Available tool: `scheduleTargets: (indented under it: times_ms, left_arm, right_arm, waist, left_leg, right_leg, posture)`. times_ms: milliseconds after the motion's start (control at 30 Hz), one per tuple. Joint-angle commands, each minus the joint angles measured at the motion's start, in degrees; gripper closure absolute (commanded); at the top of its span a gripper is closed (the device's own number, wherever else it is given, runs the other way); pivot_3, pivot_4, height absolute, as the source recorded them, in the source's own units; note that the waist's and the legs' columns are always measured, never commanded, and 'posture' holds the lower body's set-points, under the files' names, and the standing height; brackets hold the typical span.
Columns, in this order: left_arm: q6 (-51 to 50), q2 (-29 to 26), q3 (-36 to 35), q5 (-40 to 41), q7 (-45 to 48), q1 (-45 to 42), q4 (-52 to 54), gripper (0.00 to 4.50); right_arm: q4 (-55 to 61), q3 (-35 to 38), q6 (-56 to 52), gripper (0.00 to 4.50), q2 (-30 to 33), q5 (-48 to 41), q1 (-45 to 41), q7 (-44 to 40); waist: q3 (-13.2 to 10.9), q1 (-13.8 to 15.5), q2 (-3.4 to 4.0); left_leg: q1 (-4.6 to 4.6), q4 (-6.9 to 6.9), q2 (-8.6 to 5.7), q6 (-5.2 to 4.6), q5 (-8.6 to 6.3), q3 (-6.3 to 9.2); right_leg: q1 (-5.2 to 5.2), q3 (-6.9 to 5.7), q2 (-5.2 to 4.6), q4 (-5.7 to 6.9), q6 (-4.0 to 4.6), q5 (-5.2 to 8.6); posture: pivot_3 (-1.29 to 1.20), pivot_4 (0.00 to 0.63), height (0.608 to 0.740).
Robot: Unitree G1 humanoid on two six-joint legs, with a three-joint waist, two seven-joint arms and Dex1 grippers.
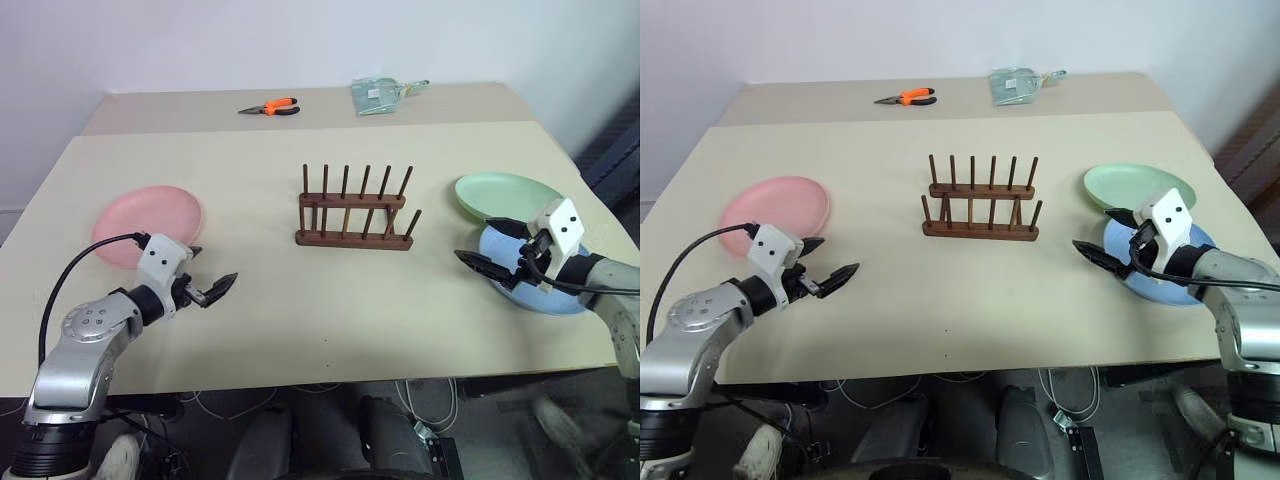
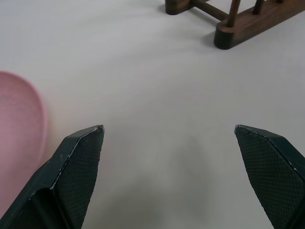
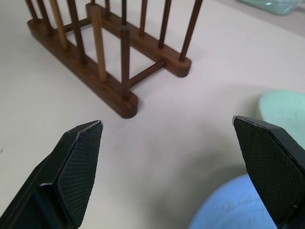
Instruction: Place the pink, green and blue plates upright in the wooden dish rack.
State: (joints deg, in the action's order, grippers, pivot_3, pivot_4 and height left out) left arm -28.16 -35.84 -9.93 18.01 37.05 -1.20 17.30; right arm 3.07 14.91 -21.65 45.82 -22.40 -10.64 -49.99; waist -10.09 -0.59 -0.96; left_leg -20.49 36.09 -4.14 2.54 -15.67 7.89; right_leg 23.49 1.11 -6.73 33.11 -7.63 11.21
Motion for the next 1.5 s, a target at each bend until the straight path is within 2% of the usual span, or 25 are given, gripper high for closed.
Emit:
scheduleTargets:
  times_ms: [33, 200, 300, 400, 467, 700, 800, 900, 1067, 1100, 1133, 1333, 1500]
  left_arm:
    - [0.9, 0.5, 0.8, -0.3, -0.6, -0.9, 1.3, 0.01]
    - [2.4, 1.7, 3.9, -0.7, 1.0, -3.3, -1.2, 0.01]
    - [4.0, 1.7, 8.7, -2.4, 4.5, -8.5, -7.1, 0.01]
    - [8.7, 2.5, 16.1, -7.4, 8.9, -17.2, -17.3, 0.01]
    - [12.0, 5.8, 19.5, -8.9, 11.7, -24.8, -26.5, 0.01]
    - [24.6, 16.8, 24.5, -14.7, 16.5, -44.8, -59.9, 0.01]
    - [28.4, 19.5, 25.7, -17.0, 19.0, -49.0, -68.1, 0.01]
    - [30.3, 21.0, 25.1, -17.4, 20.5, -50.6, -71.5, 0.88]
    - [32.5, 20.4, 25.7, -17.9, 24.3, -47.8, -67.2, 3.27]
    - [32.3, 19.8, 26.1, -17.6, 25.9, -46.2, -63.9, 3.63]
    - [31.8, 19.2, 26.5, -17.3, 27.4, -44.7, -60.6, 3.71]
    - [24.9, 15.0, 28.9, -15.5, 32.3, -34.5, -38.1, 3.71]
    - [21.2, 12.8, 28.2, -16.8, 29.2, -30.8, -32.3, 1.30]
  right_arm:
    - [-0.1, -0.7, 2.5, 0.05, -0.6, 1.3, -3.0, 1.0]
    - [0.2, -2.1, -0.7, 0.05, -0.1, -0.2, -3.6, -0.8]
    - [4.5, -3.2, -3.1, 0.05, 0.2, -1.1, -1.3, -1.8]
    - [9.0, -4.1, -3.8, 0.05, -1.6, -0.7, 1.0, 0.5]
    - [12.4, -4.6, -4.3, 0.05, -3.0, -0.6, 3.5, 2.1]
    - [23.3, -4.1, -6.5, 0.05, -7.2, -1.0, 11.7, 8.3]
    - [26.8, -2.7, -7.5, 0.05, -7.7, -1.6, 14.5, 10.2]
    - [28.5, -0.8, -7.5, 0.00, -7.7, -1.2, 17.4, 11.7]
    - [27.8, -0.1, -6.6, 0.00, -6.4, -0.5, 18.5, 11.1]
    - [27.3, 0.5, -6.7, 0.00, -5.8, -0.7, 18.6, 10.5]
    - [27.1, 1.0, -7.0, 0.00, -5.2, -1.0, 18.8, 9.9]
    - [25.2, 4.3, -6.8, 0.00, -1.2, -1.5, 21.4, 5.4]
    - [22.2, 5.3, -6.1, 0.00, 0.3, 0.1, 22.6, 3.8]
  waist:
    - [0.0, -0.1, 0.00]
    - [0.0, 0.2, -0.02]
    - [0.0, 0.8, -0.03]
    - [0.0, 1.5, -0.02]
    - [0.0, 1.6, -0.04]
    - [-0.1, 1.1, -0.17]
    - [-0.1, 1.4, -0.24]
    - [-0.1, 1.4, -0.28]
    - [-0.1, 1.3, -0.33]
    - [-0.1, 1.2, -0.33]
    - [-0.1, 1.2, -0.30]
    - [-0.1, 1.3, -0.32]
    - [-0.1, 1.4, -0.32]
  left_leg:
    - [0.00, 0.00, 0.00, 0.00, 0.00, 0.00]
    - [-0.02, 0.00, -0.01, 0.00, 0.00, 0.02]
    - [-0.04, 0.05, -0.04, 0.00, 0.00, 0.02]
    - [-0.02, 0.06, -0.06, 0.00, 0.00, 0.00]
    - [-0.04, 0.08, -0.06, 0.00, 0.00, -0.01]
    - [-0.12, 0.07, -0.14, -0.06, -0.03, -0.01]
    - [-0.10, 0.07, -0.12, -0.10, -0.05, -0.02]
    - [-0.06, 0.10, -0.13, -0.11, -0.06, -0.03]
    - [-0.03, 0.10, -0.12, -0.12, -0.07, -0.02]
    - [-0.02, 0.10, -0.12, -0.12, -0.07, -0.01]
    - [-0.01, 0.07, -0.10, -0.12, -0.07, -0.02]
    - [-0.02, 0.05, -0.07, -0.16, -0.09, -0.02]
    - [-0.02, 0.10, -0.06, -0.16, -0.09, 0.00]
  right_leg:
    - [0.01, -0.01, 0.01, 0.00, 0.00, 0.00]
    - [-0.01, -0.01, 0.00, 0.00, 0.00, 0.00]
    - [0.00, -0.01, -0.01, 0.00, 0.00, 0.00]
    - [-0.02, -0.03, 0.01, 0.00, 0.00, 0.00]
    - [-0.04, -0.05, 0.01, -0.02, -0.01, 0.00]
    - [0.02, -0.06, -0.05, -0.03, -0.28, -0.12]
    - [0.02, -0.07, -0.04, -0.02, -0.35, -0.07]
    - [-0.07, -0.07, -0.05, -0.04, -0.38, -0.05]
    - [-0.09, -0.06, -0.06, -0.03, -0.39, -0.05]
    - [-0.09, -0.07, -0.06, -0.02, -0.39, -0.05]
    - [-0.08, -0.07, -0.05, -0.01, -0.39, -0.05]
    - [-0.08, -0.03, -0.05, -0.02, -0.38, -0.03]
    - [-0.13, -0.04, -0.05, -0.02, -0.21, 0.07]
  posture:
    - [0.00, 0.150, 0.740]
    - [0.00, 0.150, 0.740]
    - [0.00, 0.150, 0.740]
    - [0.00, 0.150, 0.740]
    - [0.00, 0.150, 0.740]
    - [0.00, 0.150, 0.740]
    - [0.00, 0.150, 0.740]
    - [0.00, 0.150, 0.740]
    - [0.00, 0.150, 0.740]
    - [0.00, 0.150, 0.740]
    - [0.00, 0.150, 0.740]
    - [0.00, 0.150, 0.740]
    - [0.00, 0.150, 0.740]
